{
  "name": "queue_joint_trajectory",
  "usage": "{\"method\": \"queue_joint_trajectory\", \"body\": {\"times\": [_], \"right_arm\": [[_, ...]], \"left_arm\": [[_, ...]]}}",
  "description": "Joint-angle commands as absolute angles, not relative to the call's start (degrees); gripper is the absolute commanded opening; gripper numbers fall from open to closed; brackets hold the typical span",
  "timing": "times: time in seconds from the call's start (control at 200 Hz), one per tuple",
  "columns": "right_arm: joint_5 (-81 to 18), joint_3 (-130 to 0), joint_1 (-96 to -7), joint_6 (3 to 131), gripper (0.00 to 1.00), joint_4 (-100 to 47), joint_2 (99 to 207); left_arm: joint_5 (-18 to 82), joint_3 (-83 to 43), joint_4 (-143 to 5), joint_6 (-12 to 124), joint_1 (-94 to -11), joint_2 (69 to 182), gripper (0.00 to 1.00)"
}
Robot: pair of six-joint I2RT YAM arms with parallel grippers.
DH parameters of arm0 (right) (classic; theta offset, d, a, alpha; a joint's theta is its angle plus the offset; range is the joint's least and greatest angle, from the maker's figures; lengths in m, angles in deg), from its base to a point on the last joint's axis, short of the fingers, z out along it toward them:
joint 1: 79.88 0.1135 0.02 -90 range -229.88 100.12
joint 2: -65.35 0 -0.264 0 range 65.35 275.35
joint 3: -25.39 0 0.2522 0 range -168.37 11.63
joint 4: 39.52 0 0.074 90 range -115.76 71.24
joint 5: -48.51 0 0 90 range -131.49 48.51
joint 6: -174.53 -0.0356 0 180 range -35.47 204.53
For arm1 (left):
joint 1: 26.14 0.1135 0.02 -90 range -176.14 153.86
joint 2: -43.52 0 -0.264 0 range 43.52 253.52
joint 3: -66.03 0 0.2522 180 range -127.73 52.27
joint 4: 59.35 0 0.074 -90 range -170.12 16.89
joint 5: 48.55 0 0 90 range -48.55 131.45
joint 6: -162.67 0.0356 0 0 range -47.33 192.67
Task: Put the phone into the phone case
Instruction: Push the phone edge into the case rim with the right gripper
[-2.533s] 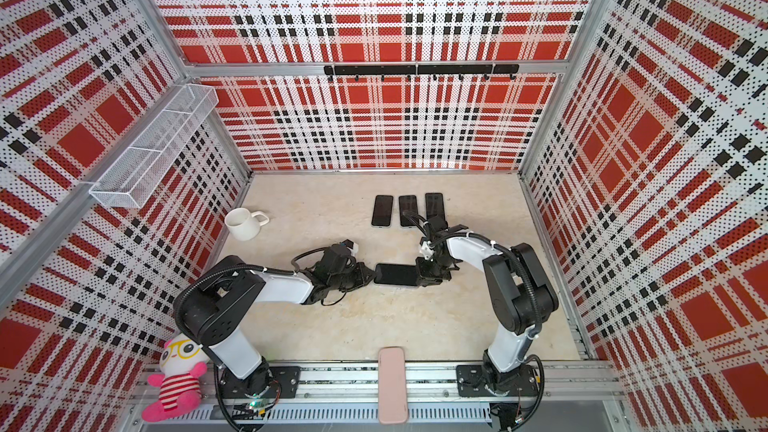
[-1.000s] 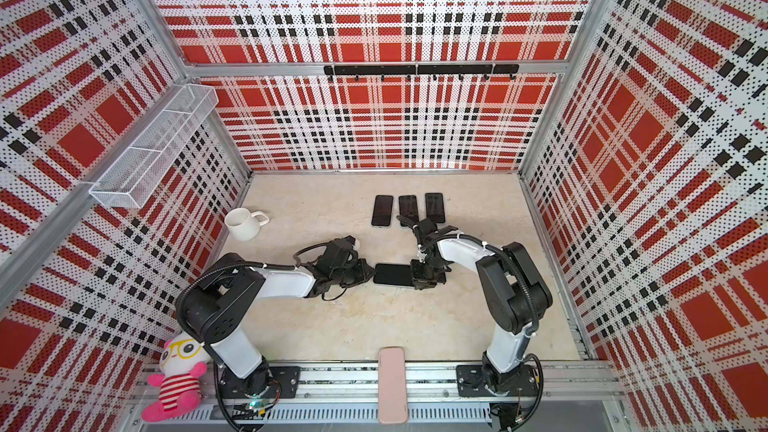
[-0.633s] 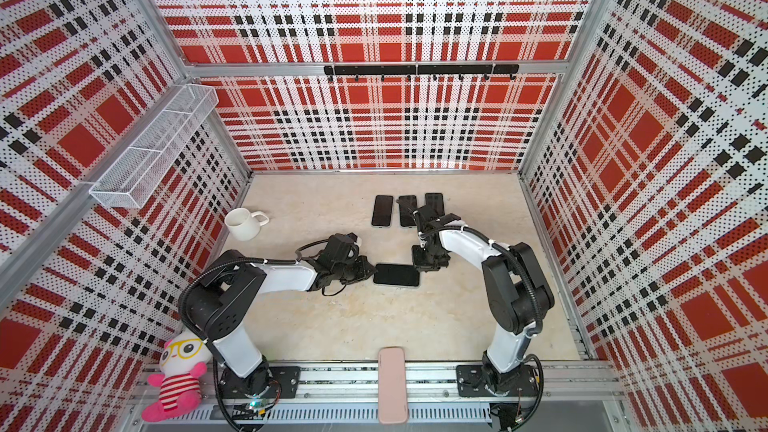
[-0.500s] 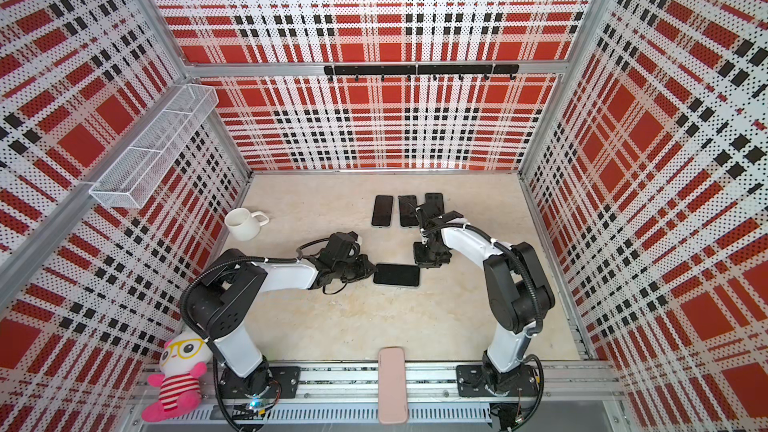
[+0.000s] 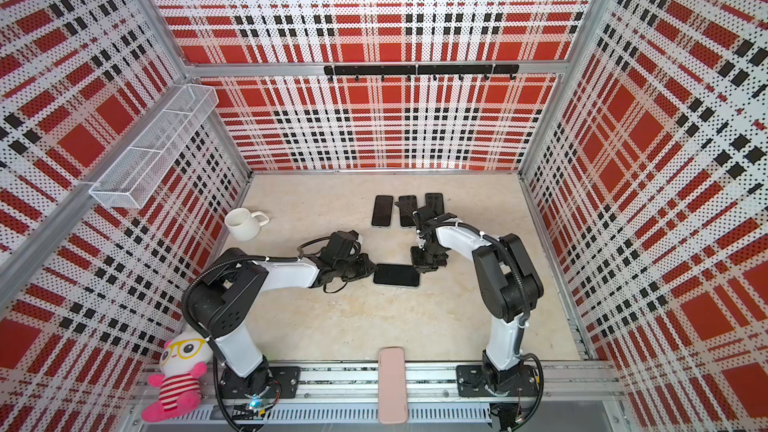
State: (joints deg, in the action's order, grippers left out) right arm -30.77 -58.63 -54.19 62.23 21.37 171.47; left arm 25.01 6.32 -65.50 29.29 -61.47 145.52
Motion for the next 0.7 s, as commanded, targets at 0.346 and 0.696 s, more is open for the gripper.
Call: {"method": "queue_joint_trajectory", "body": {"times": [0.346,0.696], "right_arm": [[-35.08,-53.74,-52.04,62.08,0.07,19.19,180.37],[-32.67,-51.04,-49.92,60.8,0.06,14.8,185.15]], "left_arm": [[24.75,5.85,-69.34,30.17,-62.08,148.96,0.13],[24.91,5.67,-69.47,30.3,-62.26,149.2,0.13]]}}
